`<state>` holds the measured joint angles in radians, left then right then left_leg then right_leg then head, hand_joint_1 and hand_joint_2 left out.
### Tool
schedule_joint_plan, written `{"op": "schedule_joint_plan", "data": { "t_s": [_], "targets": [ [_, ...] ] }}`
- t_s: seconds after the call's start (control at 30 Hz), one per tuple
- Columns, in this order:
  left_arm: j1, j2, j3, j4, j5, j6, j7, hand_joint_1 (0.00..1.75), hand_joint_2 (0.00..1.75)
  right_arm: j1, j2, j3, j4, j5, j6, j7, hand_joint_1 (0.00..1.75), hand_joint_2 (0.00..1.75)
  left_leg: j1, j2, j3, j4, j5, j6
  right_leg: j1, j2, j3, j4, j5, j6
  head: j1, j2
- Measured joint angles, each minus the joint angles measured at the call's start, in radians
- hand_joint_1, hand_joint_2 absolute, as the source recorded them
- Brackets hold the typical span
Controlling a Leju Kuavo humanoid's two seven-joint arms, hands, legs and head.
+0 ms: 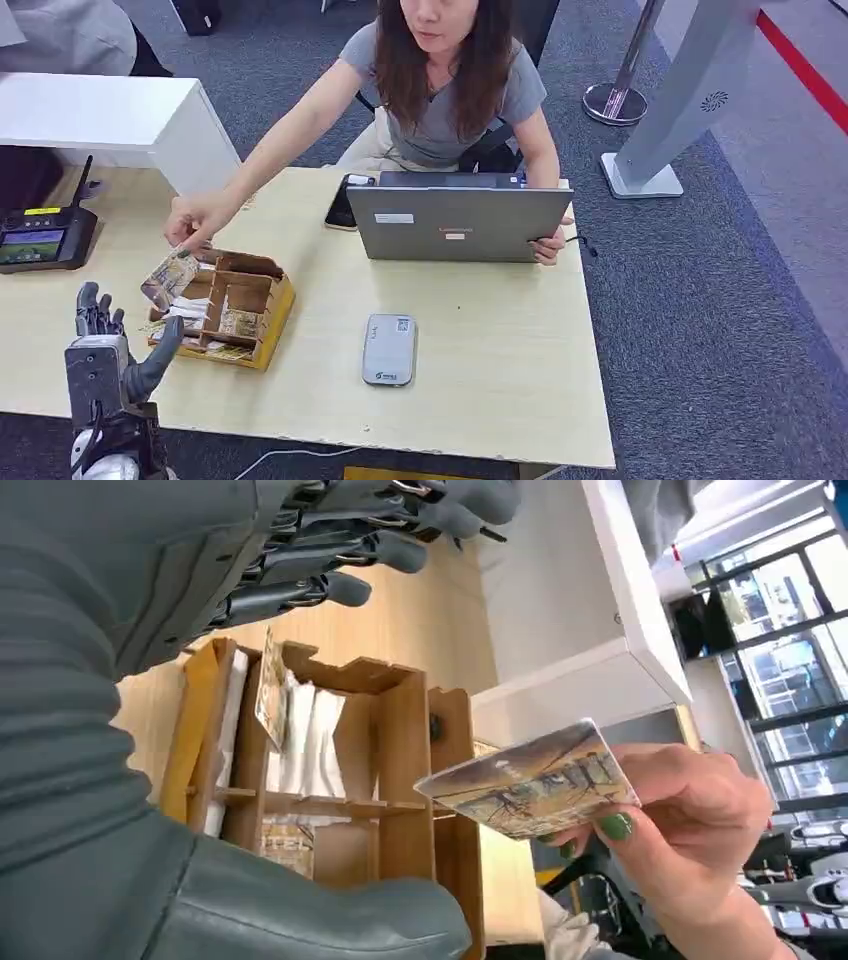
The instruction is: Pass the card to the sensor for recognition and then transmit it.
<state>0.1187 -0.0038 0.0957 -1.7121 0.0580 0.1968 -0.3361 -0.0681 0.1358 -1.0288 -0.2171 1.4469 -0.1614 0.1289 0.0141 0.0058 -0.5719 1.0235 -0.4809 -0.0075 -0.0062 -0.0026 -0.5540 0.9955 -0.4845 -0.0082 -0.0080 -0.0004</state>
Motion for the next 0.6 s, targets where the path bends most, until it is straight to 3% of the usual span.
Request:
{"op": "schedule_joint_plan", "data": {
  "t_s": [0.6],
  "targets": [
    [-0.023, 0.019, -0.006, 0.012, -0.016, 0.008, 0.01, 0.0, 1.75, -0.001, 0.0, 0.008, 0.0, 0.016, 0.007, -0.003, 0.0, 1.75, 0.0, 0.0, 0.0, 0.0, 0.0, 0.0, 0.0, 0.0, 0.0, 0.0, 0.0, 0.0, 0.0, 0.0]
  ]
}}
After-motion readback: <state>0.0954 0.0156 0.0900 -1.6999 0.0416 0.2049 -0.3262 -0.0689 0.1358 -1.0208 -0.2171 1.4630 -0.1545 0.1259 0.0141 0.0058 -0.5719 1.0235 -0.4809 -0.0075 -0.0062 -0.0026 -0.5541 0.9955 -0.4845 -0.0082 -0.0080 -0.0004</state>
